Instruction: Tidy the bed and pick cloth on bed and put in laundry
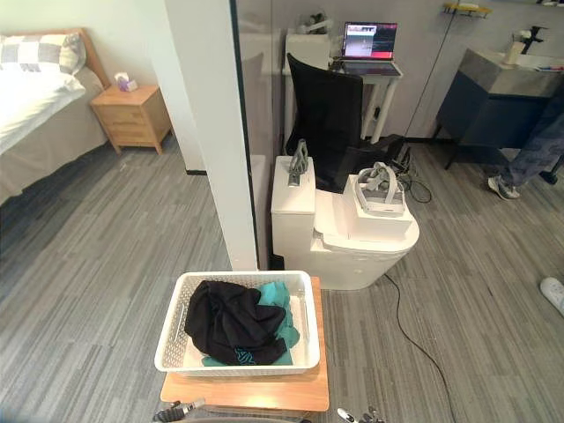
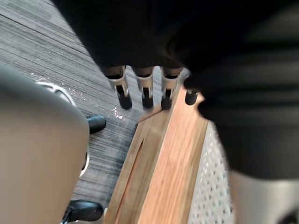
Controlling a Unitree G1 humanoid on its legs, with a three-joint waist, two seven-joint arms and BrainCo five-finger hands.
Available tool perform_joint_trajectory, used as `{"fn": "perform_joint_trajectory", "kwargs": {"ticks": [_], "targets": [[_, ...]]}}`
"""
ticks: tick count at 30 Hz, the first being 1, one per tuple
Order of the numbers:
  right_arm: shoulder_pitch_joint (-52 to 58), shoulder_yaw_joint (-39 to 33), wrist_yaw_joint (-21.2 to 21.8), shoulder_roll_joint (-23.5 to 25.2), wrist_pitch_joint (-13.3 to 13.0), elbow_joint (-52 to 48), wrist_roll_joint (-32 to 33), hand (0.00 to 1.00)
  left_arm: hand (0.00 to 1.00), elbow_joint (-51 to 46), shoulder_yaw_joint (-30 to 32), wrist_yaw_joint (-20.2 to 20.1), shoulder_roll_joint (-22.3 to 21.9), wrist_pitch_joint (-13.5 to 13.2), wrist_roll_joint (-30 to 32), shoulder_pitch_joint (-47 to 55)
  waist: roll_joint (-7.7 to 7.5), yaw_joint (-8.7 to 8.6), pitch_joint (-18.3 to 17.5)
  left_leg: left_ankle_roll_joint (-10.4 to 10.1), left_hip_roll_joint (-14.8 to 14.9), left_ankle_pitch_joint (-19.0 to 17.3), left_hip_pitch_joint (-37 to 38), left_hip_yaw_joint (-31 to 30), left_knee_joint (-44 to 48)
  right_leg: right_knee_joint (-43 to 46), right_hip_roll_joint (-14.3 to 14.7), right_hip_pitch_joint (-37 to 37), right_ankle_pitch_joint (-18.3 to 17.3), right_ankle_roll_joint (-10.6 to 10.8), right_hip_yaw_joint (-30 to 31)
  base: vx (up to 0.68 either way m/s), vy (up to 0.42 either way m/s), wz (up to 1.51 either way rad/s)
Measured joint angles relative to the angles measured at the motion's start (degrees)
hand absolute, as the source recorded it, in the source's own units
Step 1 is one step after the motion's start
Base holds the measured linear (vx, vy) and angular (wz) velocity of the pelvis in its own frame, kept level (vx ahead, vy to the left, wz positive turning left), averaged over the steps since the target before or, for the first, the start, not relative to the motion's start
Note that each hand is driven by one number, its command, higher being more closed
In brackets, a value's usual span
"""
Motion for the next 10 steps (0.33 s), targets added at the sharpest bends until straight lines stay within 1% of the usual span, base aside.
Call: {"fn": "perform_joint_trajectory", "kwargs": {"ticks": [10], "targets": [[-0.1,0.2,0.0,0.0,-0.1,0.0,0.1,0.0,0.0,0.1,0.1,0.0,0.0,0.2,-0.5,-0.1,0.26,-0.07,0.2,0.0,-0.1,0.0,-0.1,-0.3,0.0,0.0,-0.1,0.0,0.0,0.0,-0.3,-0.02,-0.02,0.0]]}}
